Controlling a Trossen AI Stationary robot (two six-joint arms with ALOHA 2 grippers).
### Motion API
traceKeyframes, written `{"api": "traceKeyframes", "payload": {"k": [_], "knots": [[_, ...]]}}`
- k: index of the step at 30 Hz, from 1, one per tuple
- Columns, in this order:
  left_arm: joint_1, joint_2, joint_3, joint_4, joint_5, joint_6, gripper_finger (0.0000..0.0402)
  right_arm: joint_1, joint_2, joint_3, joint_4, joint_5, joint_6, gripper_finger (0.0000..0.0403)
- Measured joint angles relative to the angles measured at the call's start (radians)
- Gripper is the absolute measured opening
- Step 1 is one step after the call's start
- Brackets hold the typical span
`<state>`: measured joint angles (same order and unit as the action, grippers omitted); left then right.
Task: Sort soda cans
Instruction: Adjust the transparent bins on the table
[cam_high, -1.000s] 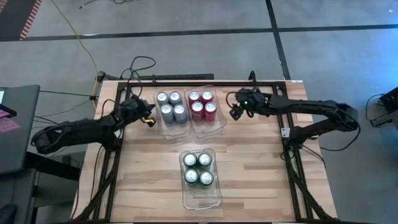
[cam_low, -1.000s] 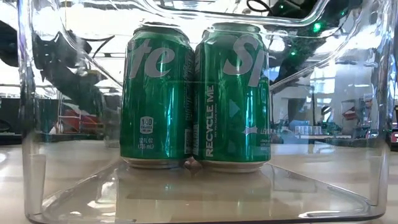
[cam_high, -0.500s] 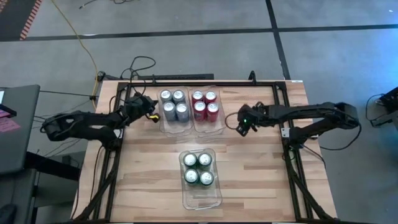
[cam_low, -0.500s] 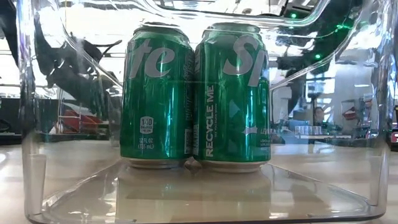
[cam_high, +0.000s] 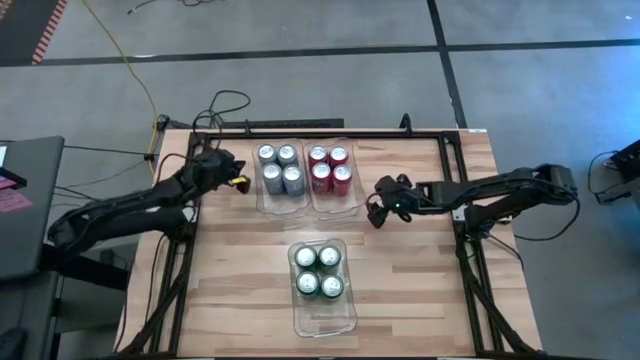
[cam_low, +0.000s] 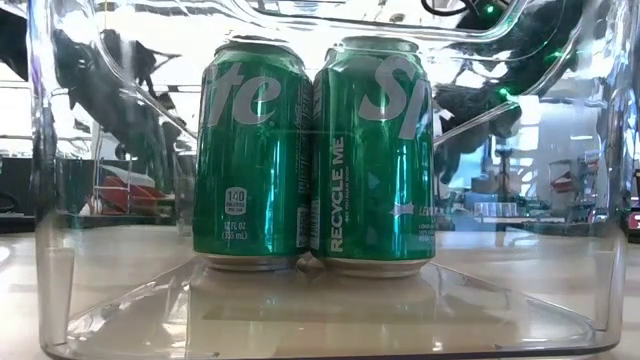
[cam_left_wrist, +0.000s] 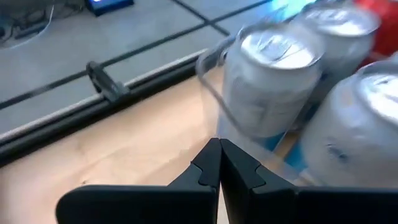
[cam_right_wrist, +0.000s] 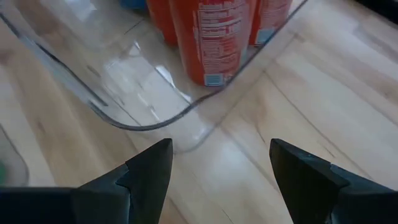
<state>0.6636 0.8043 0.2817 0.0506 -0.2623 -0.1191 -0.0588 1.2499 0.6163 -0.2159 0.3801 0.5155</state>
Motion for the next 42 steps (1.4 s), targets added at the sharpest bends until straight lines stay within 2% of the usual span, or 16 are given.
{"api": "traceKeyframes", "payload": {"k": [6,11,17,25,27,30,32,39,42], "knots": [[-0.05,-0.148,0.0,-0.039,0.001,-0.009,0.0,-0.023,0.018,0.0,0.063,-0.049,-0.016,0.0286],[-0.093,-0.227,0.0,-0.064,0.0,-0.02,0.0,-0.048,0.081,0.001,0.143,-0.08,-0.028,0.0286],[-0.126,-0.259,0.0,-0.07,-0.005,-0.024,0.0,-0.097,0.163,0.001,0.229,-0.125,-0.071,0.0286],[-0.151,-0.257,0.0,-0.069,-0.004,-0.039,0.0,-0.136,0.168,0.001,0.232,-0.149,-0.096,0.0286],[-0.169,-0.257,0.0,-0.069,0.073,-0.022,0.0,-0.125,0.145,0.001,0.204,-0.149,-0.094,0.0286],[-0.222,-0.264,0.0,-0.056,0.321,0.072,0.0,-0.095,0.09,0.001,0.125,-0.151,-0.067,0.0286],[-0.278,-0.264,0.0,-0.043,0.418,0.105,0.0,-0.068,0.042,0.001,0.076,-0.148,-0.047,0.0286],[-0.496,-0.243,0.0,-0.068,0.436,0.138,0.0,0.039,-0.118,0.001,0.026,-0.142,0.018,0.0286],[-0.578,-0.207,0.0,-0.087,0.377,0.126,0.0,0.08,-0.164,0.001,0.029,-0.14,0.034,0.0286]]}}
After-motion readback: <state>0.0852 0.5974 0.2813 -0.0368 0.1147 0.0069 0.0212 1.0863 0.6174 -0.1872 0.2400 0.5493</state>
